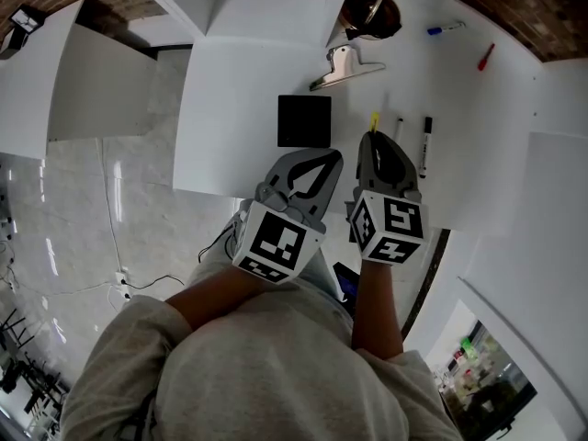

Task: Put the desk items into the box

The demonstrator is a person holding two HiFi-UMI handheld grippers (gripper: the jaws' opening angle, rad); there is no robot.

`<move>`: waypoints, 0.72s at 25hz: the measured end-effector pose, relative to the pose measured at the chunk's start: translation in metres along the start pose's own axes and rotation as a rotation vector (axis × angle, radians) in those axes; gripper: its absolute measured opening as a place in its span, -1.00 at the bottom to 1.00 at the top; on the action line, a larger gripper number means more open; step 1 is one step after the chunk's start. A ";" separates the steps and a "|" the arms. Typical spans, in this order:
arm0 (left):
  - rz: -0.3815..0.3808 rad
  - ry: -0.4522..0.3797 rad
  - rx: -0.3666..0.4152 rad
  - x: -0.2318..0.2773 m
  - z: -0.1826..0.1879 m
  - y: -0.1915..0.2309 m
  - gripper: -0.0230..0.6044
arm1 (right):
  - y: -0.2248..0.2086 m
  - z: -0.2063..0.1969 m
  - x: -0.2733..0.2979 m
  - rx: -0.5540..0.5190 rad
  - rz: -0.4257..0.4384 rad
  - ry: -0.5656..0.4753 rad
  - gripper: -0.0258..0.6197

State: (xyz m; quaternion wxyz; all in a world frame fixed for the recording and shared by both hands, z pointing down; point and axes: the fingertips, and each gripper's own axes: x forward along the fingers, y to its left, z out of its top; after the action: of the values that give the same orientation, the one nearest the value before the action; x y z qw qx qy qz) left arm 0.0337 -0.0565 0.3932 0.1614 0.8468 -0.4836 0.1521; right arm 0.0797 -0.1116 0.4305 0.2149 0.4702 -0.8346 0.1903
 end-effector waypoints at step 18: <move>0.074 -0.045 -0.008 -0.022 0.013 0.025 -0.90 | 0.043 0.040 -0.015 -0.091 0.056 -0.239 -0.73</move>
State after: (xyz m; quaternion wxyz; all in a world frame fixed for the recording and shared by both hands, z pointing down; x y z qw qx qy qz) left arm 0.0030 -0.0569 0.3752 0.1483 0.8309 -0.5185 0.1370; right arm 0.0425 -0.1012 0.3841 0.1295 0.4559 -0.8748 0.1009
